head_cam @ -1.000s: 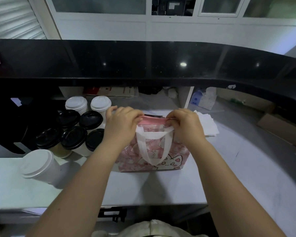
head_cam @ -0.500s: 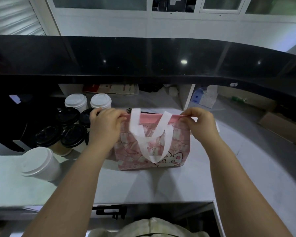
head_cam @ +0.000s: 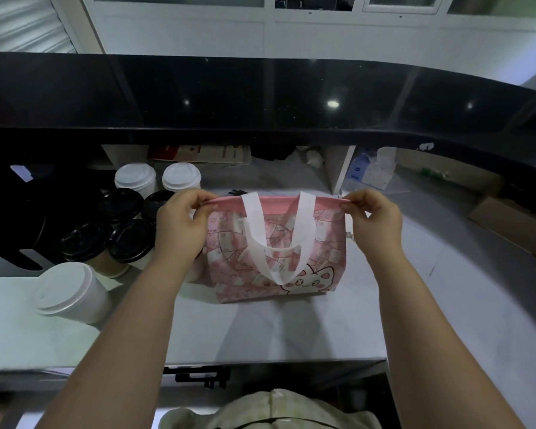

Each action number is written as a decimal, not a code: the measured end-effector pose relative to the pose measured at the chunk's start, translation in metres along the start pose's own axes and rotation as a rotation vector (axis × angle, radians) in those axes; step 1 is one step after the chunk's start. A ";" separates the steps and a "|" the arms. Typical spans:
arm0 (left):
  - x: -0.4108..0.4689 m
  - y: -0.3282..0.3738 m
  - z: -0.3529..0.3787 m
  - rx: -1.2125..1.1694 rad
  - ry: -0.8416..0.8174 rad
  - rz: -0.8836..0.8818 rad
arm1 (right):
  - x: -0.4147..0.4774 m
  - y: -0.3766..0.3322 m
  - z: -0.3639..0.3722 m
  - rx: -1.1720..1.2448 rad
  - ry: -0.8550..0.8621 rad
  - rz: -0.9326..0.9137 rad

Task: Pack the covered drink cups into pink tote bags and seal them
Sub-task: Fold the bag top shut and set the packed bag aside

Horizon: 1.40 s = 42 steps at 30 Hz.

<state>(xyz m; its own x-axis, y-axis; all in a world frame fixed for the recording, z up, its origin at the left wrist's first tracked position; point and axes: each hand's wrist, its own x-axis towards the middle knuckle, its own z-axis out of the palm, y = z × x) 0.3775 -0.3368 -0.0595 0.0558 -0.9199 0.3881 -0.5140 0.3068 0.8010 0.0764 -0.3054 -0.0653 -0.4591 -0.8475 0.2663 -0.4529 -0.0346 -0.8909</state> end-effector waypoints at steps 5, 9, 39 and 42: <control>-0.001 0.008 0.005 -0.113 0.031 0.035 | -0.001 0.008 0.000 0.082 0.133 0.027; -0.006 0.005 0.015 -0.287 0.000 -0.026 | -0.012 0.014 -0.003 0.125 0.230 -0.073; -0.093 -0.055 0.055 -0.599 -0.238 -0.428 | -0.108 0.080 0.003 0.591 0.094 0.400; -0.085 -0.045 0.054 -0.634 -0.249 -0.402 | -0.109 0.069 -0.003 0.603 0.143 0.357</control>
<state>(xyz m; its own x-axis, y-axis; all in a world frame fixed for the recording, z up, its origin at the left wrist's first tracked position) 0.3494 -0.2859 -0.1533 -0.0979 -0.9944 -0.0394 0.0945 -0.0487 0.9943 0.0936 -0.2137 -0.1546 -0.6152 -0.7852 -0.0705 0.2263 -0.0902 -0.9699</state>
